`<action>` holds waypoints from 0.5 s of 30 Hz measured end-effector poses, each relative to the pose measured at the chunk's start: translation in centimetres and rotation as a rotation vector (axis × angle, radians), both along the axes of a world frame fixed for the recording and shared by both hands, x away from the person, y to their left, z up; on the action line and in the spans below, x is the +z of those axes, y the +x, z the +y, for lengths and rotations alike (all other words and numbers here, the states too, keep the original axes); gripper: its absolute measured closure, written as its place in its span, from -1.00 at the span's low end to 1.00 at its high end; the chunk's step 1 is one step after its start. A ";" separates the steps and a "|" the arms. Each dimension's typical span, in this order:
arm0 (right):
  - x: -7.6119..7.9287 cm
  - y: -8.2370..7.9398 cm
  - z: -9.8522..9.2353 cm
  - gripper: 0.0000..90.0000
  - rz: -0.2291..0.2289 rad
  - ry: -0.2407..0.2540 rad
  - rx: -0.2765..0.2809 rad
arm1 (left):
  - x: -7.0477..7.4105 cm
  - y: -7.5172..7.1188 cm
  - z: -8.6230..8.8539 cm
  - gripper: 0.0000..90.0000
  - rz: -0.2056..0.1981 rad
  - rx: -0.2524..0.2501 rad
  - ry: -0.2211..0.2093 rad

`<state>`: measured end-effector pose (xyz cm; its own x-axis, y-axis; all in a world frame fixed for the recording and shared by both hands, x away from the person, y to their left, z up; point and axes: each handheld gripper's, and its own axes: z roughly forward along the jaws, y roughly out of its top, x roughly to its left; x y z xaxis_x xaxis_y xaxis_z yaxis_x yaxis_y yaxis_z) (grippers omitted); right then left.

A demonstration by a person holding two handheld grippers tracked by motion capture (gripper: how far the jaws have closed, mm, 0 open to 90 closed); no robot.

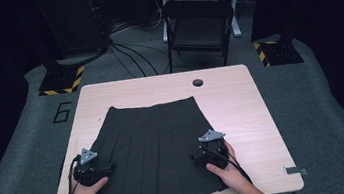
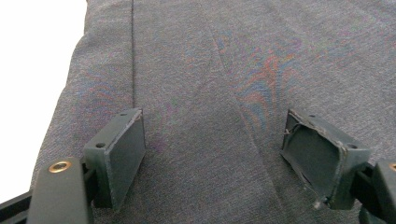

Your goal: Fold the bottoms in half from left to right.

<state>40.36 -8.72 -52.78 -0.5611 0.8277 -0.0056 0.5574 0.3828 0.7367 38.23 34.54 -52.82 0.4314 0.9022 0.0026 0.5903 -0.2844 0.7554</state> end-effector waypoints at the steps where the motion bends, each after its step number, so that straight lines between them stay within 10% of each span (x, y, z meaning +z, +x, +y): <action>1: 0.0 0.0 0.0 -0.75 0.000 0.000 -0.001 | 0.0 0.0 0.0 -0.52 0.001 0.000 -0.001; 15: 0.0 0.0 0.1 -0.75 0.004 0.003 -0.006 | 0.5 0.3 0.9 -0.39 0.047 0.033 -0.086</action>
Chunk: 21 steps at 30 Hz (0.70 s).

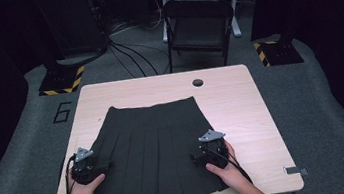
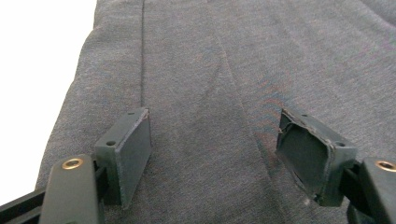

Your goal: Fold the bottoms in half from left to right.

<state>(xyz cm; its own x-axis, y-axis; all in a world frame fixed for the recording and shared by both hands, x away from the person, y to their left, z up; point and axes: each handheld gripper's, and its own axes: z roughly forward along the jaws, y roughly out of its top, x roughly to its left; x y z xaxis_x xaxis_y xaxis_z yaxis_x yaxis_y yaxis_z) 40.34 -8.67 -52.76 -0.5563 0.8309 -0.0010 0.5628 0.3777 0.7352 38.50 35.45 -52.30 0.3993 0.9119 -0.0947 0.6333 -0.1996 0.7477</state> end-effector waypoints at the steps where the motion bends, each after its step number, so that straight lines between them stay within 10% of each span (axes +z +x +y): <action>1: 0.0 0.0 0.0 -0.75 0.000 -0.001 0.000 | 0.0 0.0 0.0 -0.37 -0.002 0.004 -0.003; 21: 0.0 0.0 0.0 -0.75 -0.001 -0.001 -0.003 | 2.4 -0.9 3.3 -0.06 -0.041 0.097 -0.039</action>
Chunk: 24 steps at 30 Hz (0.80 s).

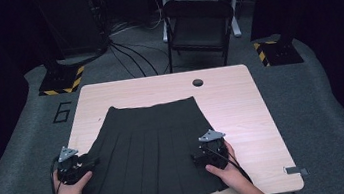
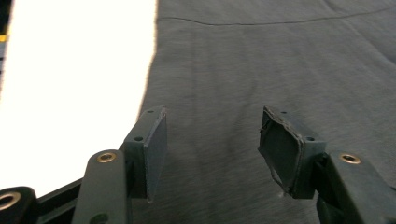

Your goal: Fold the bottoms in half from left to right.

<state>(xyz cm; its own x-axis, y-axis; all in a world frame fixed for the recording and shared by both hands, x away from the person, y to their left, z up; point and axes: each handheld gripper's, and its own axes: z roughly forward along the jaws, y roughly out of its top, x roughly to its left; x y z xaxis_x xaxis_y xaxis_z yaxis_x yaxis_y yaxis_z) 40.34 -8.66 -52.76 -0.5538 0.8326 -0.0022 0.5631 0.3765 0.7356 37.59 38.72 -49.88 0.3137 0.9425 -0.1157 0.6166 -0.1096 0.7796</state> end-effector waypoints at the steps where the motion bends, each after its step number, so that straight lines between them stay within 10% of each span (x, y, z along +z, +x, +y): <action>1: 0.0 0.0 0.0 -0.75 0.000 0.000 0.000 | 0.0 0.0 0.3 -0.04 -0.010 0.013 -0.004; 24: 0.0 0.0 0.0 -0.75 0.000 0.000 0.000 | -2.3 0.7 3.1 0.12 0.017 0.099 0.008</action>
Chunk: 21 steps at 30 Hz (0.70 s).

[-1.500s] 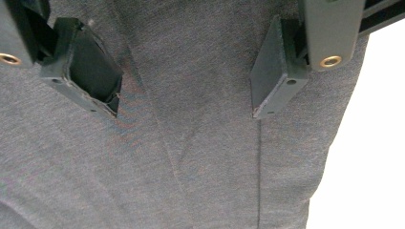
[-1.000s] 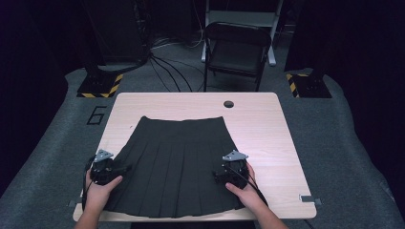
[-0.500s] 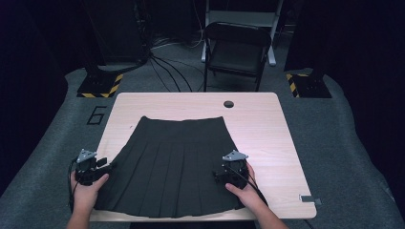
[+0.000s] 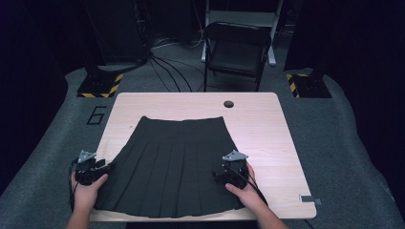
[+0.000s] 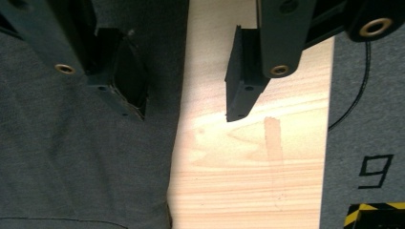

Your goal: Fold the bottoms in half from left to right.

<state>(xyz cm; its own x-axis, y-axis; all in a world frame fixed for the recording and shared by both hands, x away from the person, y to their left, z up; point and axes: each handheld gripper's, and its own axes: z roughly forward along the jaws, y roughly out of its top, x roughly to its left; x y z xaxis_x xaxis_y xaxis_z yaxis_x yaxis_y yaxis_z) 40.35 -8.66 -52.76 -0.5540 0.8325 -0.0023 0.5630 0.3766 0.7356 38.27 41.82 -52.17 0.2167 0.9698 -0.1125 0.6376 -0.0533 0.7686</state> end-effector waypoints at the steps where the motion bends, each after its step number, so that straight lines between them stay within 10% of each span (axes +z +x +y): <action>1: 0.0 0.0 0.0 -0.75 0.000 0.000 0.000 | -0.1 0.1 -0.1 0.13 -0.009 0.004 0.004; 14: 0.0 0.0 0.0 -0.75 0.000 0.000 0.000 | 2.5 2.2 -0.3 0.12 -0.040 -0.038 0.003; 21: 0.0 0.0 0.0 -0.75 0.000 0.001 0.000 | 3.1 5.6 -1.8 0.12 -0.035 -0.045 0.031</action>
<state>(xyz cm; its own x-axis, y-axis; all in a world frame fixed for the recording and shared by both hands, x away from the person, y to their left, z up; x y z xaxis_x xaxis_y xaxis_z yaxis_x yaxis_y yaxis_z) 40.34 -8.67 -52.77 -0.5539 0.8326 -0.0019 0.5629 0.3761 0.7360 43.92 40.02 -49.08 0.2633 0.9619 -0.0738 0.6066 -0.1056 0.7880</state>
